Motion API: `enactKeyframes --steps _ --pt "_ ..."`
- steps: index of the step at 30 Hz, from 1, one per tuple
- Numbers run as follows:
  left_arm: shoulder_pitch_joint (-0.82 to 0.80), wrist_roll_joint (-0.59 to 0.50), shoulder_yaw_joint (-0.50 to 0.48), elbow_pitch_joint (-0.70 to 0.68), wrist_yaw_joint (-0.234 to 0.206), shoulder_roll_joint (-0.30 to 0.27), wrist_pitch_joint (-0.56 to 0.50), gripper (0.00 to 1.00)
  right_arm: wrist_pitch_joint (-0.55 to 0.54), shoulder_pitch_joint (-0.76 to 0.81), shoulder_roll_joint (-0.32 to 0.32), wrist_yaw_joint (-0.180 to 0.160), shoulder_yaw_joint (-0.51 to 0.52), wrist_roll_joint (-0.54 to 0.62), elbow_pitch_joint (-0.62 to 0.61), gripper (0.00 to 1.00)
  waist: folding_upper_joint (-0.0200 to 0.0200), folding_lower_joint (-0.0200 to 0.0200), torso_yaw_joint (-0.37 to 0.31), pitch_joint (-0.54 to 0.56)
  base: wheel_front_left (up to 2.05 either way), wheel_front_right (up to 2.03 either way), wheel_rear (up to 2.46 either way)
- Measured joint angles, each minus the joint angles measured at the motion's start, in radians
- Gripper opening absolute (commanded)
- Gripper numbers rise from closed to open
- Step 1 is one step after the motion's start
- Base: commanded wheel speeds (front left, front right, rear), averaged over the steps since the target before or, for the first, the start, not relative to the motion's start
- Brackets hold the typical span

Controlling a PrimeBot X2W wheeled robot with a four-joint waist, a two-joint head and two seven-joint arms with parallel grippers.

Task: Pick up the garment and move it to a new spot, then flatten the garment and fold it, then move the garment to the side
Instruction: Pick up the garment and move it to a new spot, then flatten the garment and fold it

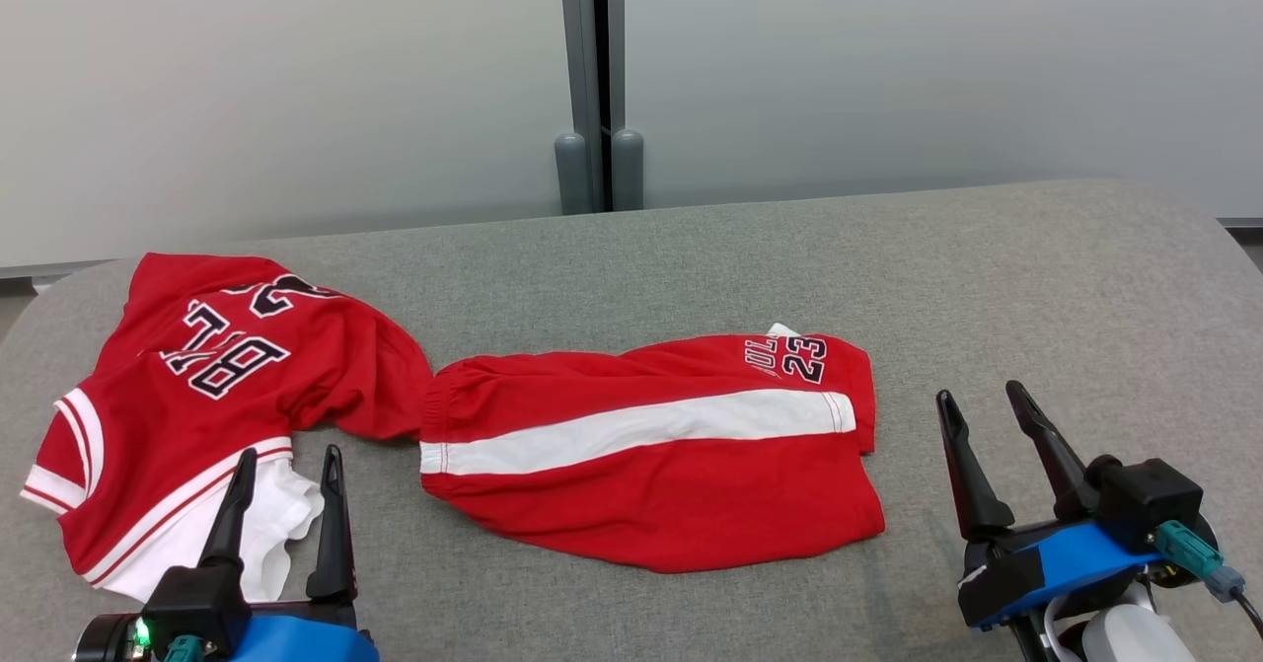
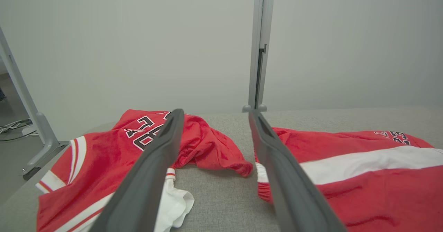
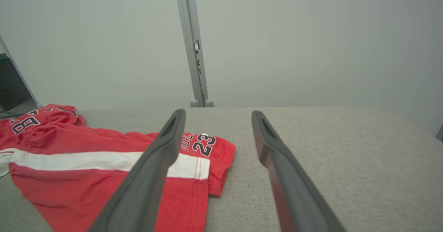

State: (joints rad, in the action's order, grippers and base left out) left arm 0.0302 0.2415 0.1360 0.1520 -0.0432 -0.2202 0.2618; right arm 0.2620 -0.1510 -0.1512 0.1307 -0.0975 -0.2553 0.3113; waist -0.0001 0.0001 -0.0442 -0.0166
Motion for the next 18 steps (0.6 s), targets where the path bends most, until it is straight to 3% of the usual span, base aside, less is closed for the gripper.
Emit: enactKeyframes --steps 13,18 --pt "-0.033 -0.024 -0.027 0.105 0.074 0.025 -0.001 1.0 0.0 -0.024 0.004 0.0 -0.036 -0.016 0.053 1.0 0.0001 -0.0001 -0.003 -0.008 0.0 0.0 0.0" --pt "-0.08 0.032 0.005 0.14 0.134 0.002 -0.145 1.0 -0.03 -0.102 -0.01 0.0 -0.114 -0.091 0.162 1.0 0.0002 -0.0001 -0.002 -0.023 0.0 0.0 0.0"
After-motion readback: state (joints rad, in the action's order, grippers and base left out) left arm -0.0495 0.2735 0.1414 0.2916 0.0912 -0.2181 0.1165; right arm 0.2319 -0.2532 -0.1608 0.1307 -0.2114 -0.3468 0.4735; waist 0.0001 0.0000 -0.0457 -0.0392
